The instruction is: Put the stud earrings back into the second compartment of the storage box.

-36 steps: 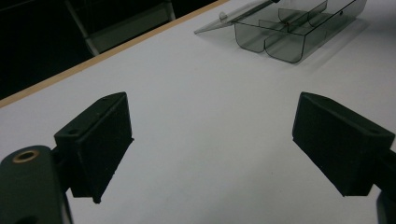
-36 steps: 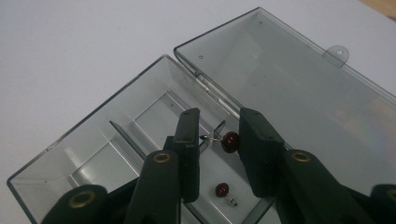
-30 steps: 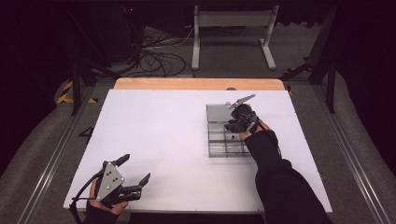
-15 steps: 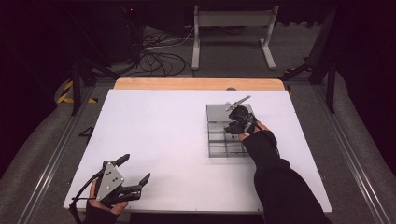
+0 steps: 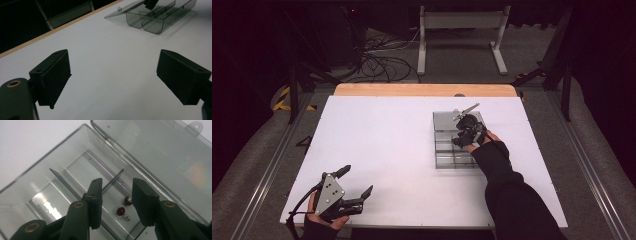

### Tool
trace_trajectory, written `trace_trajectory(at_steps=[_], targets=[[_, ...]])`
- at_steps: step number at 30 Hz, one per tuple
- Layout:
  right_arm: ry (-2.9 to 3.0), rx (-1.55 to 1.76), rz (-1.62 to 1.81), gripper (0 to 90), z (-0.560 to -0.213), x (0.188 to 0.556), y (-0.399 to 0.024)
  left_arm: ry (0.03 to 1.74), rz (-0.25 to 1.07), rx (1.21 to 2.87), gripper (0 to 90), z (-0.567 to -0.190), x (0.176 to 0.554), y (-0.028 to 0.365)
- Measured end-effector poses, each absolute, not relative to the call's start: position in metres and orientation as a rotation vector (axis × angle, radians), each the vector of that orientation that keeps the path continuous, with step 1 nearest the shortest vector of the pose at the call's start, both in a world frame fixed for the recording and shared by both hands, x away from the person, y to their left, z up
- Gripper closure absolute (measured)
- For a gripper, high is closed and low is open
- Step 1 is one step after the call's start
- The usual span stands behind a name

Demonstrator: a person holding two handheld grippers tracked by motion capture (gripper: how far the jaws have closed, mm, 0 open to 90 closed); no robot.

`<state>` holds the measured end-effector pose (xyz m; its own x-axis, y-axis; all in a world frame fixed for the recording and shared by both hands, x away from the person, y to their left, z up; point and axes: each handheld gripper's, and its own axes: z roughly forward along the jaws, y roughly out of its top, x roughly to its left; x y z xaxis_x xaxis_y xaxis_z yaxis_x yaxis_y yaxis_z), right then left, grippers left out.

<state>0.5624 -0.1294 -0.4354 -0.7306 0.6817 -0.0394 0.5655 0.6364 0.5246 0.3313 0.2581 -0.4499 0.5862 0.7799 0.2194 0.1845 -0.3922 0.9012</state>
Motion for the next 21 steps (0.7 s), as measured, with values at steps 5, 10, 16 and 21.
trace_trajectory(at_steps=[5,10,16,21], targets=[[2.597,0.979,0.823,52.0,-0.42,0.551,-0.133,0.777,0.812,1.891,12.4,-0.45,0.331,0.259],[2.541,0.924,0.961,39.6,-0.403,0.53,-0.141,0.779,0.816,1.888,12.4,-0.449,0.331,0.259],[2.44,0.818,1.116,19.9,-0.393,0.49,-0.158,0.785,0.811,1.878,12.4,-0.449,0.33,0.259],[2.397,0.77,1.266,6.2,-0.403,0.457,-0.183,0.785,0.817,1.877,12.2,-0.448,0.331,0.261]])
